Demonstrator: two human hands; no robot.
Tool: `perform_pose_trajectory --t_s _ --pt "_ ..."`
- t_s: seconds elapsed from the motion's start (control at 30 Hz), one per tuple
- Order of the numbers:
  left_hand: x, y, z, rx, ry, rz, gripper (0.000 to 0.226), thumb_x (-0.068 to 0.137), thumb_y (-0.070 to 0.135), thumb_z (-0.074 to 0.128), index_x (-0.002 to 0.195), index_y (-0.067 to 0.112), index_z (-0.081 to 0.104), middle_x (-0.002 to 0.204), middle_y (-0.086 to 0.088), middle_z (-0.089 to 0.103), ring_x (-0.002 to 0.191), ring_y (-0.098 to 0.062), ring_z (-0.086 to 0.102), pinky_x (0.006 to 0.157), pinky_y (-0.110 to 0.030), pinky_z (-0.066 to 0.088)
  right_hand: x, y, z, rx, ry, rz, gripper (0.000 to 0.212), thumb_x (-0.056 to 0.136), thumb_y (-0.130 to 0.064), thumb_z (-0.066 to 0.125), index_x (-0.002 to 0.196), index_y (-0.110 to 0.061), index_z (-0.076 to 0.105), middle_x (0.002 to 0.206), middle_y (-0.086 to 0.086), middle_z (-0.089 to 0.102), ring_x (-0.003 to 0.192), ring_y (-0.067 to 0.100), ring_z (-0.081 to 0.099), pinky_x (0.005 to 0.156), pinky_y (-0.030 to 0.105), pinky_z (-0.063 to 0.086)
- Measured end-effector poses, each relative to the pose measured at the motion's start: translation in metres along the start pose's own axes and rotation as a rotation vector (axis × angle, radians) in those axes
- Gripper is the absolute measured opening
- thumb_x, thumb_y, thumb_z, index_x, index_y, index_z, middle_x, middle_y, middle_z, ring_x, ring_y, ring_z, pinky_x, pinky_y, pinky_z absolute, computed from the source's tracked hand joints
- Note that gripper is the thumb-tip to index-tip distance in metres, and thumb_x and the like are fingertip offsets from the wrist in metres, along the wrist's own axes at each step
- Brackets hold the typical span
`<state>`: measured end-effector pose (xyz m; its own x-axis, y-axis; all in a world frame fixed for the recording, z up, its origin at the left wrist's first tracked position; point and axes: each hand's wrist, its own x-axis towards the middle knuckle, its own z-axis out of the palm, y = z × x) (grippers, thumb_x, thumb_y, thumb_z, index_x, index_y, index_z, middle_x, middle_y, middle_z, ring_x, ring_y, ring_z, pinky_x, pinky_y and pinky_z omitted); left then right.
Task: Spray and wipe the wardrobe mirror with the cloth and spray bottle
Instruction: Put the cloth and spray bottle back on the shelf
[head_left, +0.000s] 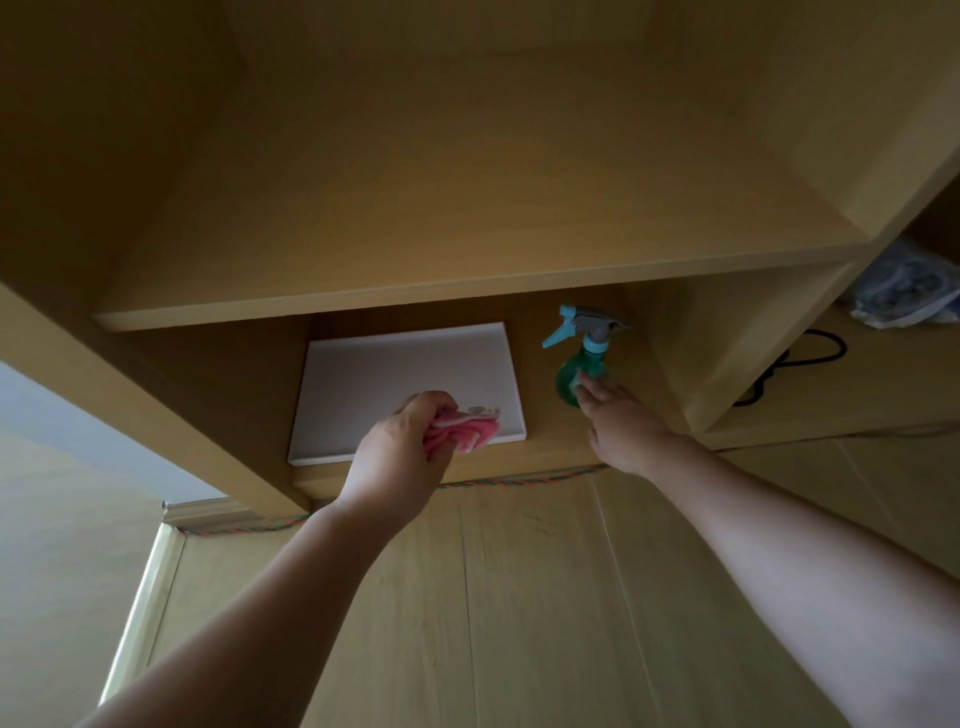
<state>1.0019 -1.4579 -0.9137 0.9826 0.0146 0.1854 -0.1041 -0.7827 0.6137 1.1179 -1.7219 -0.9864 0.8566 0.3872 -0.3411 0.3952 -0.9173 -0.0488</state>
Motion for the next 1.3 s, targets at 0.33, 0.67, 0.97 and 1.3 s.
perform_pose_trajectory --t_s 0.33,0.67,0.97,1.3 --pt "-0.01 0.004 -0.01 -0.211 0.0 0.018 0.045 0.079 0.007 0.071 0.101 0.03 0.039 0.086 0.018 0.058 0.081 0.01 0.058 0.062 -0.003 0.041 -0.039 -0.093 -0.081 1.202 -0.097 -0.315 0.038 0.083 -0.05 0.062 0.117 -0.034 0.062 0.111 -0.013 0.07 0.105 0.01 0.066 0.095 0.031 0.049" --pt "-0.016 0.011 -0.037 0.037 0.089 0.094 0.019 0.081 0.014 0.073 0.094 0.013 0.059 0.106 0.005 0.055 0.089 -0.015 0.056 0.069 -0.031 0.05 -0.059 -0.109 -0.082 1.275 0.02 -0.268 0.018 0.09 -0.012 0.065 0.1 0.003 0.065 0.093 0.021 0.07 0.082 0.033 0.071 0.078 0.042 0.059" --pt "-0.02 0.008 -0.046 -0.151 0.094 0.118 0.024 0.079 -0.017 0.05 0.083 0.007 0.055 0.1 -0.002 0.066 0.078 -0.011 0.056 0.067 -0.011 0.04 -0.064 -0.117 -0.08 1.646 -0.211 -0.135 0.043 0.074 -0.033 0.07 0.102 0.0 0.062 0.094 0.017 0.07 0.087 0.029 0.071 0.07 0.034 0.058" --pt "-0.025 -0.004 -0.04 -0.303 0.036 -0.135 0.024 0.075 0.003 0.062 0.085 0.022 0.051 0.105 0.005 0.062 0.088 -0.014 0.06 0.076 -0.026 0.052 -0.057 -0.135 -0.064 1.463 0.022 -0.008 0.025 0.1 -0.027 0.049 0.095 -0.007 0.062 0.092 0.012 0.065 0.08 0.023 0.064 0.057 0.023 0.053"
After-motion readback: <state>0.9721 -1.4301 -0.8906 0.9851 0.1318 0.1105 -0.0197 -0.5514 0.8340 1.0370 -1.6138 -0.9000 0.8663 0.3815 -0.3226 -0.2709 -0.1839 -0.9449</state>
